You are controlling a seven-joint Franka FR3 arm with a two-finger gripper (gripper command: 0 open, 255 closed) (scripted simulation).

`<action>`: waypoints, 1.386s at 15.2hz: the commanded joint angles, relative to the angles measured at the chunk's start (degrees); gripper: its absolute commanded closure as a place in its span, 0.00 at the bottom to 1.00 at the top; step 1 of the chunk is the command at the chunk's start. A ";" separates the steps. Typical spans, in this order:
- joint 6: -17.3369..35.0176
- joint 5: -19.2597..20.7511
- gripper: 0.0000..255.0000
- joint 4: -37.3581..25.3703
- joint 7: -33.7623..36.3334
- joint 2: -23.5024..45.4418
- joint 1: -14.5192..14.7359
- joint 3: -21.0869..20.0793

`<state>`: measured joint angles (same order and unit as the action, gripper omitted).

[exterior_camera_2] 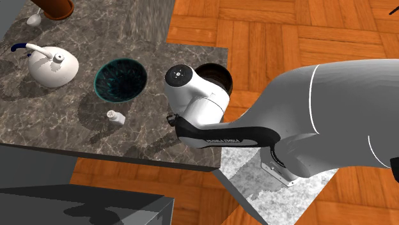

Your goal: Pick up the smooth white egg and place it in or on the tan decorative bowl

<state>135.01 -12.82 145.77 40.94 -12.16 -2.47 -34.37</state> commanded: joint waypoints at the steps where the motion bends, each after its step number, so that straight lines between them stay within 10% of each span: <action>1: -1.46 -0.40 1.00 -0.51 -0.32 -1.02 0.15 0.30; 21: -19.10 -1.96 1.00 -9.34 -1.95 -10.26 0.99 4.15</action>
<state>116.91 -14.86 137.10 39.10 -22.12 -1.41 -30.49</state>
